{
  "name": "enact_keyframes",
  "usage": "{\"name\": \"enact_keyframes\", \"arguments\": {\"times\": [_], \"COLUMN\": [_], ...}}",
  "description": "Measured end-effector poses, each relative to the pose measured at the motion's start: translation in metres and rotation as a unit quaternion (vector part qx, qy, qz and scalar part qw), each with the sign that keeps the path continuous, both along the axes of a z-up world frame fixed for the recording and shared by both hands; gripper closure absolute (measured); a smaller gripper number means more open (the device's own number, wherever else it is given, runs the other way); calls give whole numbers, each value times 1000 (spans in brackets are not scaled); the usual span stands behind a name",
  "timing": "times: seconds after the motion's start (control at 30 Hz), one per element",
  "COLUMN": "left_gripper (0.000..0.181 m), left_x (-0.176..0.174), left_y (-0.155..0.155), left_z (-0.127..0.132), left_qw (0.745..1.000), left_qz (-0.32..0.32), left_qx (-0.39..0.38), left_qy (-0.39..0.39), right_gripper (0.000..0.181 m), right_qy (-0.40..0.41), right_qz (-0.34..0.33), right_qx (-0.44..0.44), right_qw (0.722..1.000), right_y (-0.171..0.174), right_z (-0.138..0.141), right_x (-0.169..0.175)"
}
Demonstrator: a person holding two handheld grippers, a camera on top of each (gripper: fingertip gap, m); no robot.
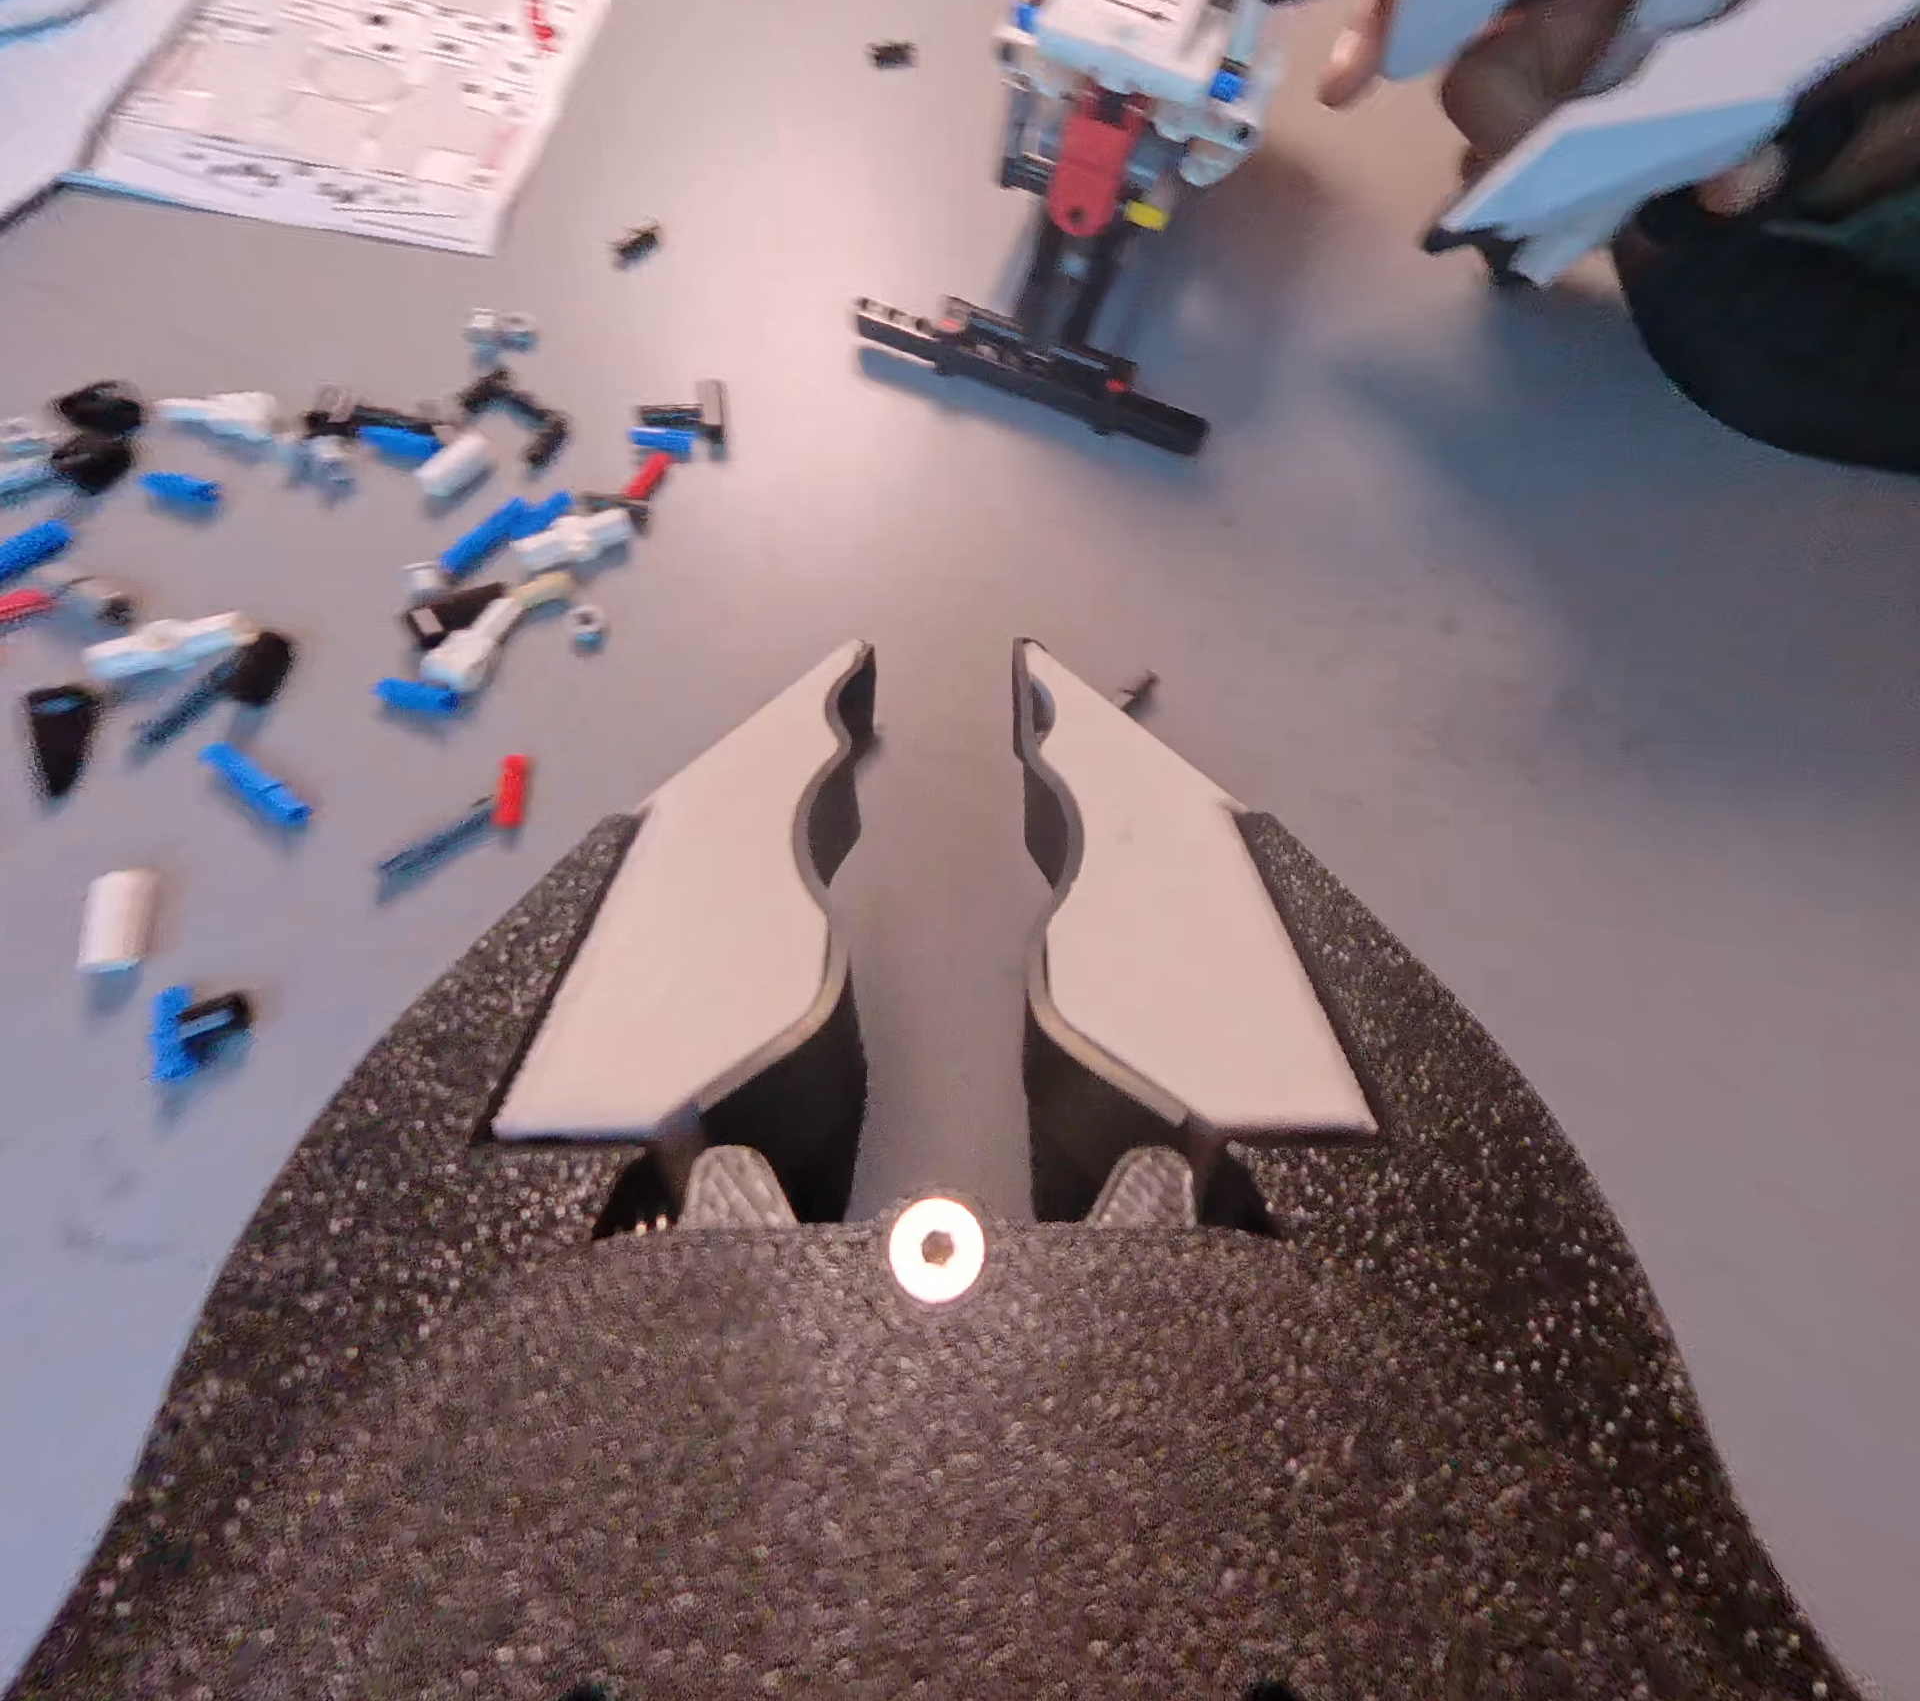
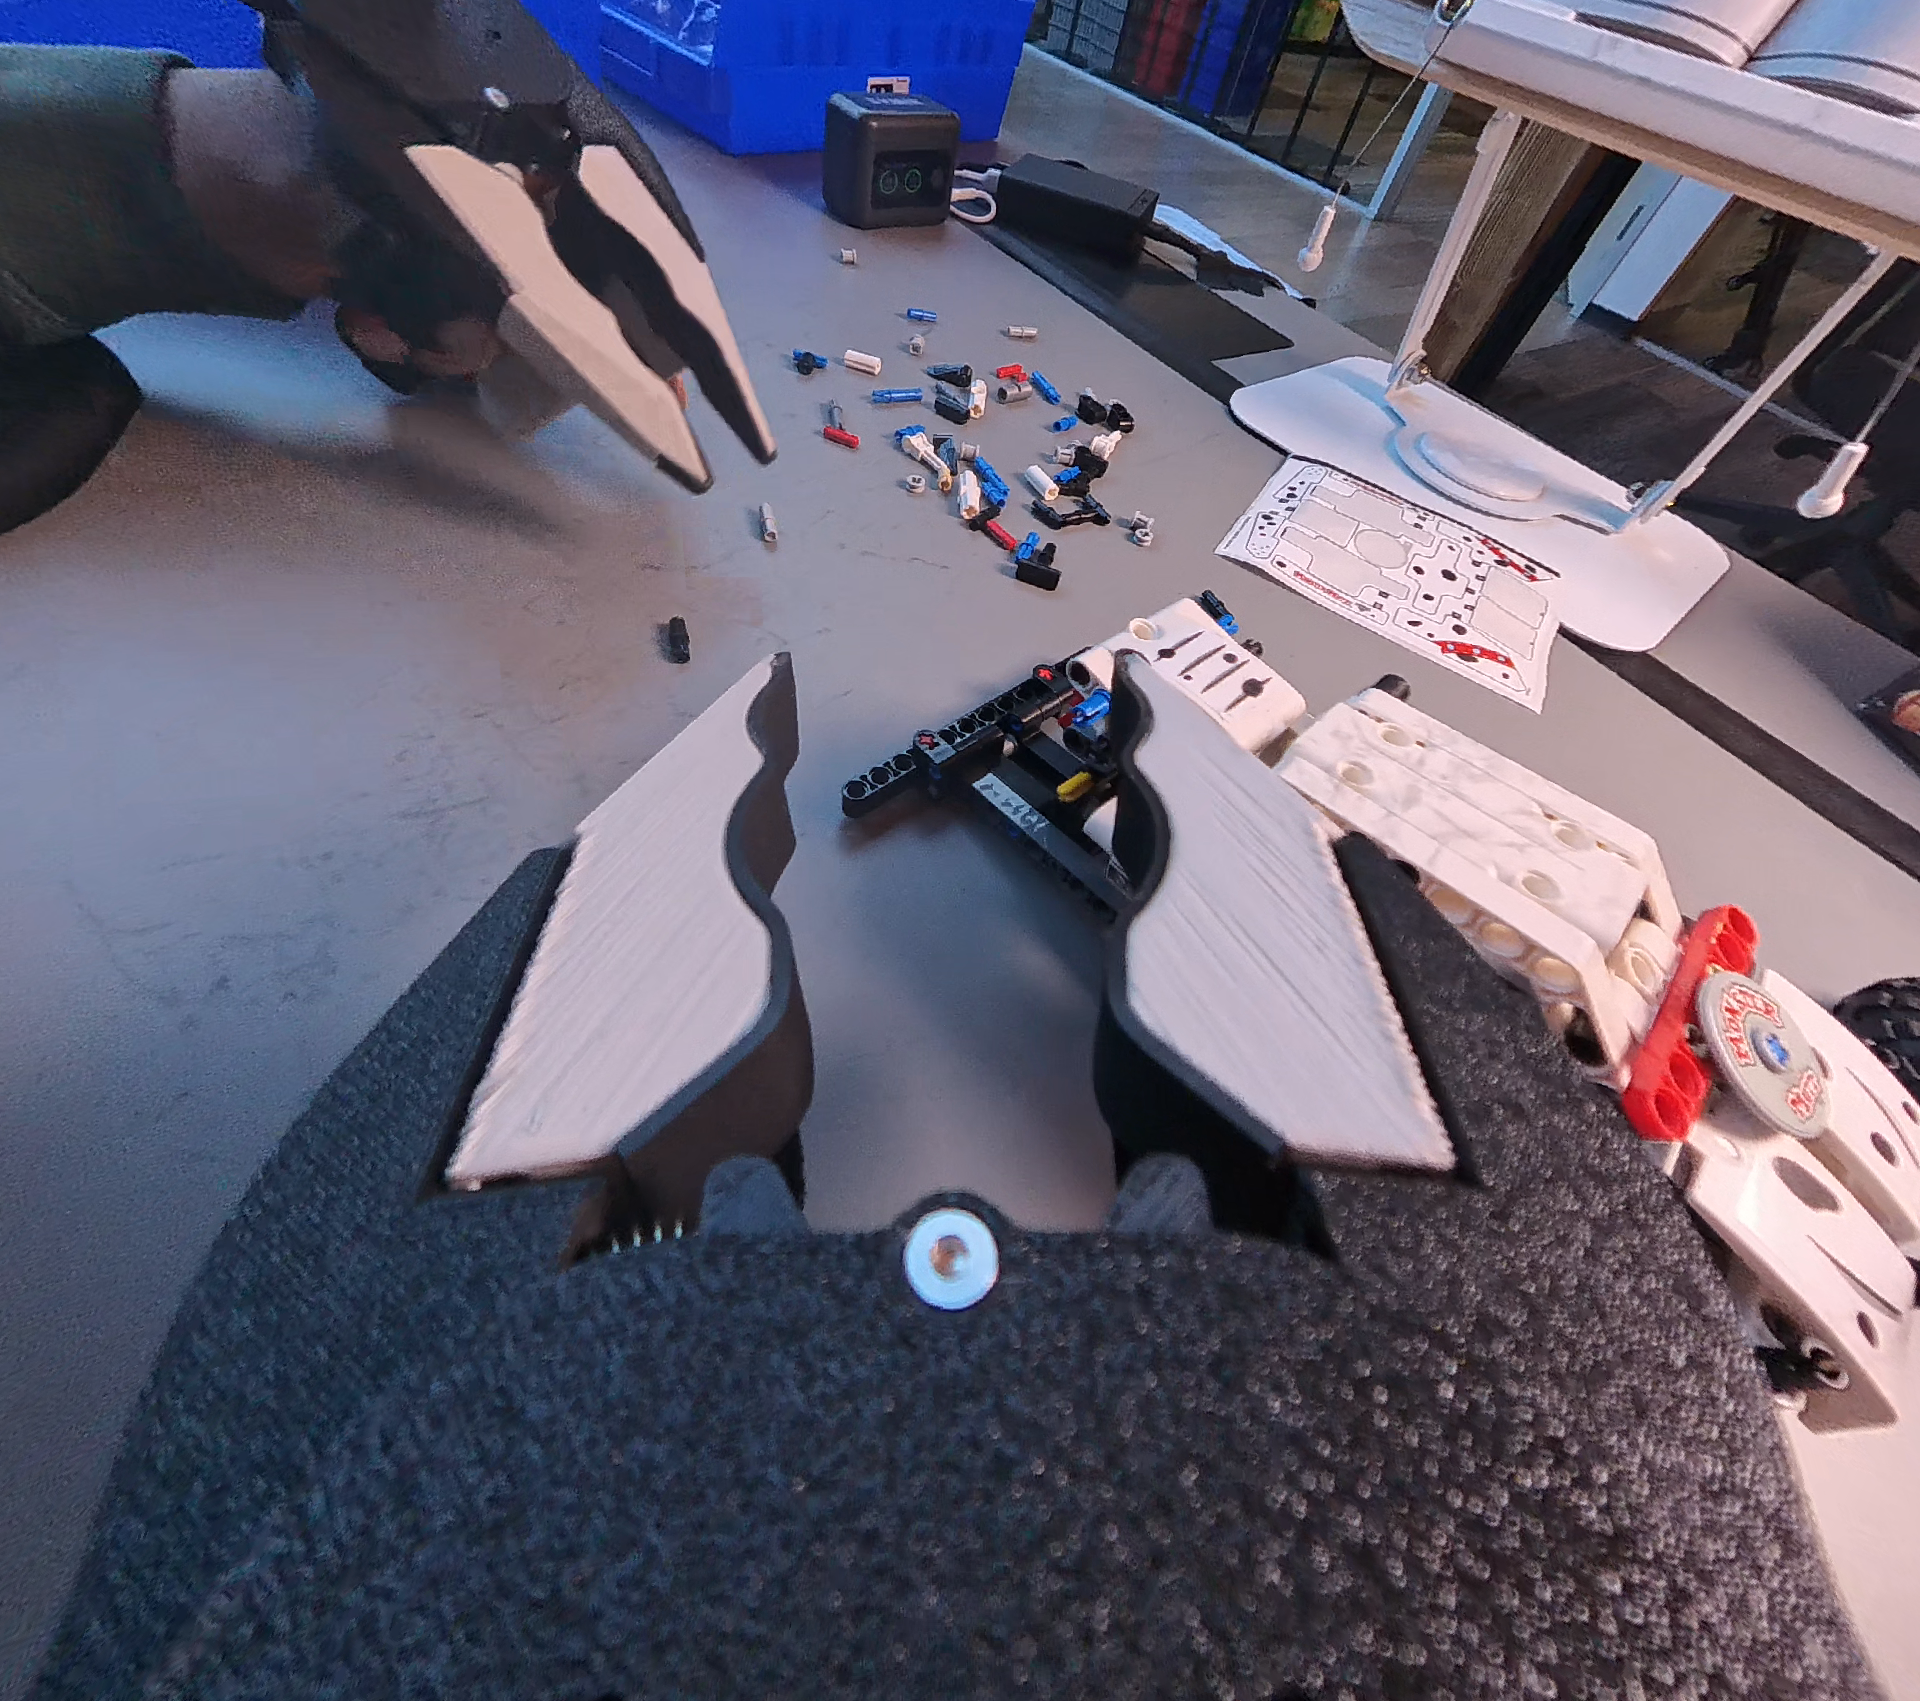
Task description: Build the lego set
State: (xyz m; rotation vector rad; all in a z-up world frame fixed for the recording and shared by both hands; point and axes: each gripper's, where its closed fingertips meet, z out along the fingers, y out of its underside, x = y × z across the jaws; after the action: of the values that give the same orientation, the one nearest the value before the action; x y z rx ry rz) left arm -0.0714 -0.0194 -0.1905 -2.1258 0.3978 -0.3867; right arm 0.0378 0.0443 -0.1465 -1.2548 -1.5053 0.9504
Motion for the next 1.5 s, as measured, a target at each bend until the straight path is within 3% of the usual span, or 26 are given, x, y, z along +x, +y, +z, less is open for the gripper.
{"name": "enact_keyframes", "arguments": {"times": [0.13,0.23,0.37,0.57,0.83,0.97,1.1,1.2,1.33,1.4,1.5], "left_gripper": [155,155,157,161,163,173,174,174,174,174,174], "left_x": [-63,-100,-134,-149,-152,-151,-152,-147,-101,-74,-40], "left_y": [15,22,38,71,93,95,98,98,67,41,4], "left_z": [2,3,1,-7,-27,-33,-32,-11,39,41,23], "left_qw": [988,973,960,963,965,965,965,971,988,991,993], "left_qz": [150,221,262,254,239,231,224,212,137,107,80], "left_qx": [20,25,17,-8,-74,-82,-77,-38,28,26,1], "left_qy": [25,63,95,87,78,93,108,103,72,74,87], "right_gripper": [122,123,123,124,126,126,126,126,126,125,124], "right_qy": [-2,0,-5,-7,-8,-9,-12,-11,-5,-4,4], "right_qz": [2,3,4,7,6,7,8,7,-1,-9,-15], "right_qx": [6,10,10,15,19,17,21,24,27,23,8], "right_qw": [1000,1000,1000,1000,1000,1000,1000,1000,1000,1000,1000], "right_y": [-1,-2,-2,-3,-1,-1,-2,-1,3,6,9], "right_z": [-1,-1,-4,-6,-6,-7,-8,-7,-4,-3,0], "right_x": [0,-1,-2,-2,-2,-2,-2,-2,0,0,0]}}
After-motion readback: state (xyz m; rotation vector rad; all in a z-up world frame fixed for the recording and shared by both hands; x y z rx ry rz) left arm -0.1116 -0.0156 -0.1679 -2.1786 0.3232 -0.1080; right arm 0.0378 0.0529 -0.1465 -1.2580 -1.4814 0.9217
